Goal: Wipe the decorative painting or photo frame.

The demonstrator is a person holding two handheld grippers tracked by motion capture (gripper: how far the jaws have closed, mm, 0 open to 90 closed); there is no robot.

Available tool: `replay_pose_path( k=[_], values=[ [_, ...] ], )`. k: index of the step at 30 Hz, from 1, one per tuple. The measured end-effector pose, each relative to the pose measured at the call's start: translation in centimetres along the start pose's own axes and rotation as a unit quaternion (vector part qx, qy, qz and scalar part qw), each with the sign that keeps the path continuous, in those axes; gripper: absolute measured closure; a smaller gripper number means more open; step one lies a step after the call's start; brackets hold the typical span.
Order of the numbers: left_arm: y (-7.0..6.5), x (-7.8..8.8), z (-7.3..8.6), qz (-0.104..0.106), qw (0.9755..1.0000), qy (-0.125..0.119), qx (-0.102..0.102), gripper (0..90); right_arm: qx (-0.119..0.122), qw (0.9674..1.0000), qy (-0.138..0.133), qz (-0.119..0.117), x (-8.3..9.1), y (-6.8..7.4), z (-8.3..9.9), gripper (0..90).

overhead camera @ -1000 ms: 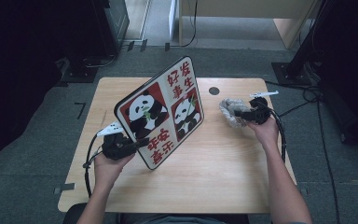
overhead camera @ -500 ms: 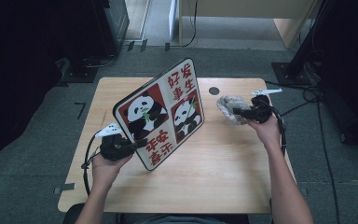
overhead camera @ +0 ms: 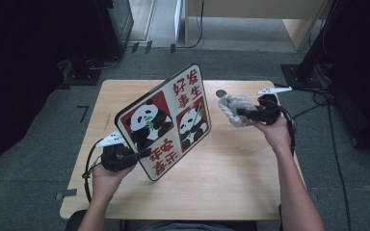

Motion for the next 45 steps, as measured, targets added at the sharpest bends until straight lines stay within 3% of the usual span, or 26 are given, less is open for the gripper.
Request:
replay_pose_path(
  k=[13,15,22,27,30,32,33,35,45],
  values=[
    [-0.2,-0.2,0.1,0.011,0.9999,0.002,-0.004,79.9,0.012,0.9987,-0.036,-0.035,1.6,2.2,-2.1,66.7],
    [-0.2,-0.2,0.1,0.015,0.9999,0.001,-0.004,79.8,0.017,0.9990,-0.024,-0.034,1.6,2.4,-2.5,66.7],
    [-0.1,-0.3,0.0,0.011,0.9999,0.003,0.001,79.9,0.038,0.9978,-0.031,-0.043,1.8,3.4,-4.2,66.7],
    [0.0,-0.3,0.0,0.014,0.9999,0.001,0.001,79.7,0.057,0.9961,-0.032,-0.058,2.0,4.3,-5.5,66.7],
    [-0.1,-0.2,0.0,0.015,0.9999,0.002,0.001,79.6,0.052,0.9941,-0.061,-0.073,2.5,4.7,-6.2,66.7],
    [-0.1,-0.2,0.1,0.016,0.9999,0.001,0.000,79.6,0.058,0.9946,-0.048,-0.071,2.7,4.9,-6.8,66.7],
    [-0.1,-0.2,0.1,0.016,0.9999,0.001,0.000,79.6,0.063,0.9941,-0.058,-0.067,2.9,5.0,-7.2,66.7],
    [-0.1,-0.2,0.1,0.016,0.9999,0.002,0.000,79.6,0.058,0.9916,-0.081,-0.081,3.3,5.4,-7.6,66.7],
    [-0.1,-0.2,0.0,0.010,0.9999,0.005,-0.003,80.2,0.080,0.9883,-0.094,-0.089,3.2,6.7,-9.3,66.4]
  ],
)
Point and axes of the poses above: each handheld gripper's, and its own axes: x roughly backward along the jaws, z roughly out of its underside, y roughly to its left, the point moved 2 cm from there along -x, roughly forward along the jaws, and after that the axes turned 7 degrees about z, right-handed, at the moved point
